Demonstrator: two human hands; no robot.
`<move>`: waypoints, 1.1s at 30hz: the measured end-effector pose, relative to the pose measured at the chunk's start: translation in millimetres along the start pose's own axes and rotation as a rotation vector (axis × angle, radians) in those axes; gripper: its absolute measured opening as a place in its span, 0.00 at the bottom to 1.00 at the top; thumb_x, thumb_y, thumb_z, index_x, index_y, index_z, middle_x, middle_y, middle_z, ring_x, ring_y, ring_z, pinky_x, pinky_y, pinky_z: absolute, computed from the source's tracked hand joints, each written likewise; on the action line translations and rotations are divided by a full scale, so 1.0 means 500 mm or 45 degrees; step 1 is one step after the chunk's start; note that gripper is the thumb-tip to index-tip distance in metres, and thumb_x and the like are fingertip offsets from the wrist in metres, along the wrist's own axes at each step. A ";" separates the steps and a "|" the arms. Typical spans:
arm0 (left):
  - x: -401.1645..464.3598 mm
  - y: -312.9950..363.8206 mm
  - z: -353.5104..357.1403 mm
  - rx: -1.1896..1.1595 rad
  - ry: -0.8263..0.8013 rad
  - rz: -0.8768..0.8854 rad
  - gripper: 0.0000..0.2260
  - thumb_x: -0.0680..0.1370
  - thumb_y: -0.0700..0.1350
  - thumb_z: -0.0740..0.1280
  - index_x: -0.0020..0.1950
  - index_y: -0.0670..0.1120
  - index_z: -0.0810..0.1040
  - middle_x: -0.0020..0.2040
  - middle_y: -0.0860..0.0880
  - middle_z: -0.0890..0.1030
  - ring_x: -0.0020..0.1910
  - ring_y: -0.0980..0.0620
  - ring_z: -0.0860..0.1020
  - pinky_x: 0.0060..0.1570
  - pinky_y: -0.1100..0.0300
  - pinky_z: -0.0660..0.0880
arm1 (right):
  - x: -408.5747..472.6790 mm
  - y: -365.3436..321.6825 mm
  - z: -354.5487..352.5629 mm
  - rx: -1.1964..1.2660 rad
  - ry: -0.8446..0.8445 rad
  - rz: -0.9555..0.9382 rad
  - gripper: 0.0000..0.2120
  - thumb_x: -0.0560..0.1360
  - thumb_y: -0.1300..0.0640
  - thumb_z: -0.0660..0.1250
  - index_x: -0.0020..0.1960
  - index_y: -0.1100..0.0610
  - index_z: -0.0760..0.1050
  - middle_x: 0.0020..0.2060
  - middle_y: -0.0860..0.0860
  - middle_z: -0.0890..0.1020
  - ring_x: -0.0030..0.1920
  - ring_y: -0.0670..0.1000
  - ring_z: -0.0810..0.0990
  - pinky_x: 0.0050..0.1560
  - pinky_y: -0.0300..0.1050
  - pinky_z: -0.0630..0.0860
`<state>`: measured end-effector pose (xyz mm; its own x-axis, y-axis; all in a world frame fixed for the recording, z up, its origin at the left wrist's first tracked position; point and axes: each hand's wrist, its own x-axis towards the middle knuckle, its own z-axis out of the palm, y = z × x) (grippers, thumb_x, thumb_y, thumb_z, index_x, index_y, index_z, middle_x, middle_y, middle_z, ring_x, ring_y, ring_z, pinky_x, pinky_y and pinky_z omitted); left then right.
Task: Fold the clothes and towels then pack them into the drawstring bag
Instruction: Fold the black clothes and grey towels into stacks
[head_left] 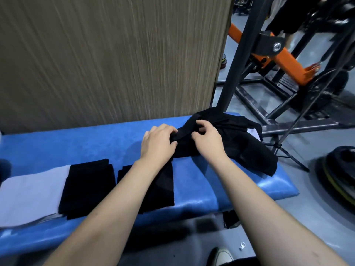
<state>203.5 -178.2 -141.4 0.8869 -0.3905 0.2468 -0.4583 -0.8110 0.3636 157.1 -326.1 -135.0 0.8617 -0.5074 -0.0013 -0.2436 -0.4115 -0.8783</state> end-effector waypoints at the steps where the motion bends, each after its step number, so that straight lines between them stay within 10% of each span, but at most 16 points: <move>1: 0.008 0.000 0.003 0.003 -0.008 -0.003 0.14 0.78 0.47 0.68 0.63 0.54 0.76 0.62 0.56 0.77 0.60 0.50 0.72 0.60 0.57 0.63 | 0.006 -0.003 -0.001 0.140 0.030 0.072 0.22 0.75 0.58 0.64 0.68 0.48 0.73 0.53 0.51 0.80 0.53 0.52 0.80 0.57 0.50 0.78; 4: 0.025 -0.003 0.010 0.023 -0.049 -0.028 0.15 0.78 0.47 0.68 0.65 0.54 0.76 0.61 0.56 0.78 0.61 0.50 0.72 0.61 0.57 0.62 | 0.020 -0.010 -0.006 0.439 0.098 0.225 0.22 0.74 0.62 0.62 0.66 0.48 0.73 0.39 0.49 0.80 0.36 0.49 0.79 0.36 0.44 0.74; 10: 0.036 -0.022 0.012 0.037 -0.091 -0.012 0.12 0.78 0.48 0.69 0.61 0.54 0.79 0.58 0.55 0.77 0.58 0.50 0.73 0.60 0.58 0.63 | 0.040 -0.014 0.004 0.539 0.156 0.298 0.28 0.72 0.62 0.61 0.71 0.47 0.69 0.61 0.58 0.77 0.28 0.44 0.79 0.24 0.35 0.70; 20: 0.027 -0.038 -0.016 -0.079 0.040 -0.090 0.07 0.82 0.45 0.59 0.48 0.50 0.76 0.48 0.54 0.77 0.47 0.48 0.78 0.43 0.54 0.71 | 0.033 -0.020 -0.001 0.729 0.211 0.331 0.19 0.77 0.64 0.62 0.68 0.59 0.73 0.31 0.51 0.80 0.35 0.55 0.77 0.28 0.42 0.70; 23: 0.026 -0.048 -0.027 -0.318 0.097 -0.155 0.08 0.82 0.42 0.57 0.45 0.51 0.70 0.44 0.53 0.77 0.41 0.49 0.81 0.43 0.46 0.77 | 0.028 -0.014 0.001 0.712 0.356 0.237 0.09 0.77 0.59 0.68 0.56 0.58 0.81 0.36 0.51 0.84 0.29 0.49 0.78 0.28 0.41 0.73; 27: 0.008 -0.045 -0.057 -0.458 0.111 -0.167 0.06 0.82 0.44 0.59 0.47 0.49 0.73 0.42 0.54 0.79 0.37 0.55 0.75 0.33 0.59 0.67 | 0.030 0.002 0.003 0.692 0.517 0.209 0.05 0.74 0.59 0.70 0.43 0.52 0.83 0.34 0.48 0.84 0.30 0.47 0.81 0.38 0.48 0.80; 33: -0.038 -0.049 -0.099 -0.639 0.217 -0.236 0.09 0.78 0.51 0.68 0.41 0.49 0.77 0.38 0.56 0.80 0.35 0.61 0.74 0.34 0.68 0.65 | 0.002 0.013 -0.008 0.876 0.445 0.184 0.27 0.71 0.71 0.67 0.64 0.50 0.68 0.47 0.58 0.78 0.34 0.48 0.82 0.39 0.42 0.78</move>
<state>194.9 -129.4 -110.7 0.9525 -0.1510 0.2646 -0.3038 -0.5364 0.7874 154.6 -332.5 -138.7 0.6246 -0.7760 -0.0881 0.0863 0.1807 -0.9797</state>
